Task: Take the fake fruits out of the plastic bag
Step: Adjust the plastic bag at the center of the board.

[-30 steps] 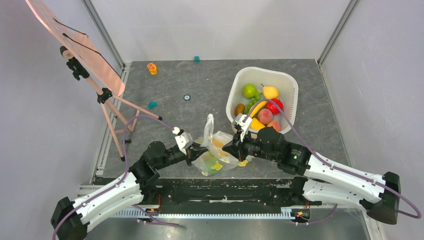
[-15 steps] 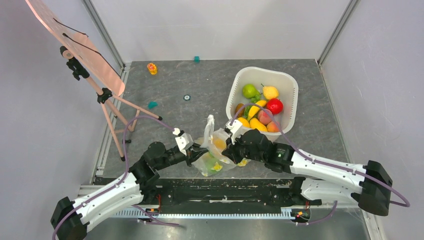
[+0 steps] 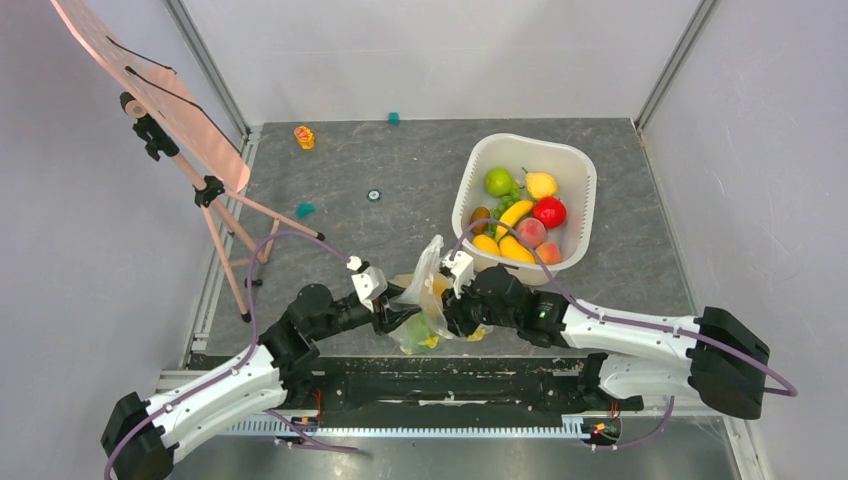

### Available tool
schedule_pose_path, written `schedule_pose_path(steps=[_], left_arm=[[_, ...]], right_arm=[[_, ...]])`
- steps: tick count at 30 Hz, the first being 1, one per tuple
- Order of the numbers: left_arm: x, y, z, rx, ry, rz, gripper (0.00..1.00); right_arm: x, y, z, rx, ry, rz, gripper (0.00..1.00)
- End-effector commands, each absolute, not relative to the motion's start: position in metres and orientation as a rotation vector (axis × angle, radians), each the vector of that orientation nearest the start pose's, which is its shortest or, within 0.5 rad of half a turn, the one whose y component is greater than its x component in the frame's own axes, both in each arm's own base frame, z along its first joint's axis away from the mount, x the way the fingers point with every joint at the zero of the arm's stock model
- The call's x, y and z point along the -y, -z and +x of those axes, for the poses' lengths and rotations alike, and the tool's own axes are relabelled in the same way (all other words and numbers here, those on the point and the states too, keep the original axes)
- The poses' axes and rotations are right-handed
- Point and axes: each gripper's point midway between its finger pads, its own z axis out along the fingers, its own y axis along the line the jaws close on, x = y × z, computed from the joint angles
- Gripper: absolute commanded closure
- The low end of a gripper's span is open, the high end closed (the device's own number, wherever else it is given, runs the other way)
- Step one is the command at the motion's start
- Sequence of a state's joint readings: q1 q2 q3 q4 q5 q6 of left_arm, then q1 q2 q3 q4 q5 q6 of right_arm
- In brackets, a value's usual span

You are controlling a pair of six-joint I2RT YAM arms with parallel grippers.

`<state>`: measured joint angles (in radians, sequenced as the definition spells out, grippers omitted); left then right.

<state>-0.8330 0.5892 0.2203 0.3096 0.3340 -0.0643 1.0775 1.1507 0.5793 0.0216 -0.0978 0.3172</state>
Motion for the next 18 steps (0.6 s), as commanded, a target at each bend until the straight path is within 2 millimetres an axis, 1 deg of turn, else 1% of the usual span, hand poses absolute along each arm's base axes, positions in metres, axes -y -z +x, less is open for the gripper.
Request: schedule_pose_path(steps=[1,3,6,8,10,12,13,14,15,16,17,18], left_arm=[[0.256,-0.174,0.140,-1.474,1.033,0.847,0.55],[0.255,-0.173,0.138,-1.489,1.054,0.827,0.55],[0.251,-0.171,0.135,-1.524,1.082,0.784,0.55],[0.247,-0.172,0.136,-1.549,1.087,0.735,0.56],[0.242,-0.173,0.140,-1.590,1.082,0.661,0.56],[0.236,-0.172,0.145,-1.654,1.066,0.581,0.52],[0.232,-0.175,0.150,-1.683,1.051,0.516,0.42],[0.226,-0.175,0.155,-1.729,1.029,0.444,0.29],[0.220,-0.176,0.160,-1.771,1.007,0.367,0.20],[0.215,-0.177,0.163,-1.805,0.985,0.318,0.03],[0.210,-0.180,0.166,-1.835,0.959,0.268,0.01],[0.201,-0.177,0.172,-1.885,0.913,0.176,0.00]], right_arm=[[-0.328,-0.119,0.139,-2.024,-0.955,-0.854,0.73],[-0.327,-0.116,0.144,-2.035,-0.928,-0.828,0.73],[-0.323,-0.109,0.152,-2.063,-0.865,-0.790,0.87],[-0.316,-0.103,0.159,-2.084,-0.805,-0.750,0.95],[-0.310,-0.099,0.163,-2.095,-0.768,-0.713,0.98],[-0.304,-0.097,0.167,-2.101,-0.744,-0.667,1.00],[-0.302,-0.096,0.168,-2.102,-0.733,-0.651,1.00],[-0.302,-0.096,0.168,-2.100,-0.733,-0.644,1.00],[-0.301,-0.095,0.169,-2.099,-0.735,-0.638,1.00],[-0.302,-0.096,0.169,-2.095,-0.741,-0.635,1.00],[-0.303,-0.095,0.169,-2.094,-0.746,-0.630,1.00],[-0.303,-0.096,0.168,-2.093,-0.752,-0.627,1.00]])
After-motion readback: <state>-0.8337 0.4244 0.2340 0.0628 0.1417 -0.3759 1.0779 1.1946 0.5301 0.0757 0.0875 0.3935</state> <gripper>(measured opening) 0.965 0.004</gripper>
